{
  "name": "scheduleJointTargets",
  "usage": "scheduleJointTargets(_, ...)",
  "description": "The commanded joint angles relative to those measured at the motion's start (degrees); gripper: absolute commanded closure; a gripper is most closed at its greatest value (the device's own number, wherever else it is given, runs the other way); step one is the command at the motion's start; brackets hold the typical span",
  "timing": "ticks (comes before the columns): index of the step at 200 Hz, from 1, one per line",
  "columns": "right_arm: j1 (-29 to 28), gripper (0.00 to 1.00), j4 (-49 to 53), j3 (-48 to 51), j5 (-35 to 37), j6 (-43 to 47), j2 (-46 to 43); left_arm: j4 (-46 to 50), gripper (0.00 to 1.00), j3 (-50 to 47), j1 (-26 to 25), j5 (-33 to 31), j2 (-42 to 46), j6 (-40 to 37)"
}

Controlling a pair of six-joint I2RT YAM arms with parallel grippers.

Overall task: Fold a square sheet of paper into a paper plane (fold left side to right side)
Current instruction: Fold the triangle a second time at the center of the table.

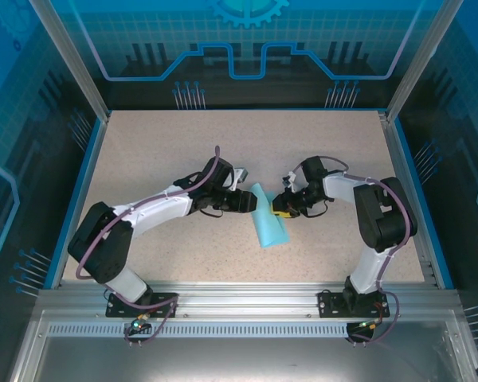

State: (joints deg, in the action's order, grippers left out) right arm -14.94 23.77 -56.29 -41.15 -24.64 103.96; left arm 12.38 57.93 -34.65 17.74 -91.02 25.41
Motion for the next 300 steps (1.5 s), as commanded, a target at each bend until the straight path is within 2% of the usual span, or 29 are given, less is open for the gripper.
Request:
scheduleJointTargets(1, 0.7, 0.69, 1.4, -2.0, -0.5, 1.9, 0.6, 1.9, 0.44, -1.4, 0.4, -1.3, 2.4, -3.1)
scheduleJointTargets(30, 1.0, 0.67, 1.1, -2.1, -0.9, 4.2, 0.6, 1.3, 0.43, -2.0, 0.3, -1.1, 2.7, -2.6)
scheduleJointTargets(58, 1.1, 0.60, 0.9, -2.9, -1.2, 7.4, 1.3, 1.2, 0.43, -2.0, 0.3, -0.9, 2.8, -2.6)
scheduleJointTargets(77, 1.7, 0.60, -0.4, -3.2, -3.7, 7.4, 2.0, 1.2, 0.43, -2.2, 0.3, -0.6, 3.2, -2.8)
scheduleJointTargets(96, 1.6, 0.64, -1.0, -3.5, -5.7, 6.5, 2.5, 0.4, 0.43, -2.8, -0.1, -0.3, 4.1, -3.6)
scheduleJointTargets(142, 1.8, 0.88, -5.4, -2.9, -8.5, 0.1, 1.4, 0.7, 0.40, -3.4, -3.2, -2.6, 7.2, -7.9)
scheduleJointTargets(166, 1.7, 0.94, -6.1, -4.1, -8.9, -3.2, -0.3, 2.0, 0.39, -3.1, -4.3, -5.0, 8.9, -9.2)
scheduleJointTargets(217, 1.7, 0.95, -6.1, -6.3, -8.6, -7.0, -3.9, 4.4, 0.37, -2.7, -4.3, -8.3, 13.6, -9.9)
scheduleJointTargets(260, 0.9, 0.95, -10.8, -5.6, -8.6, -11.9, -1.0, 5.3, 0.35, -2.6, -4.3, -8.4, 14.2, -10.5)
scheduleJointTargets(300, -0.7, 0.95, -11.1, -7.1, -6.7, -12.2, 1.4, 4.5, 0.35, -2.4, -5.0, -7.7, 13.2, -11.3)
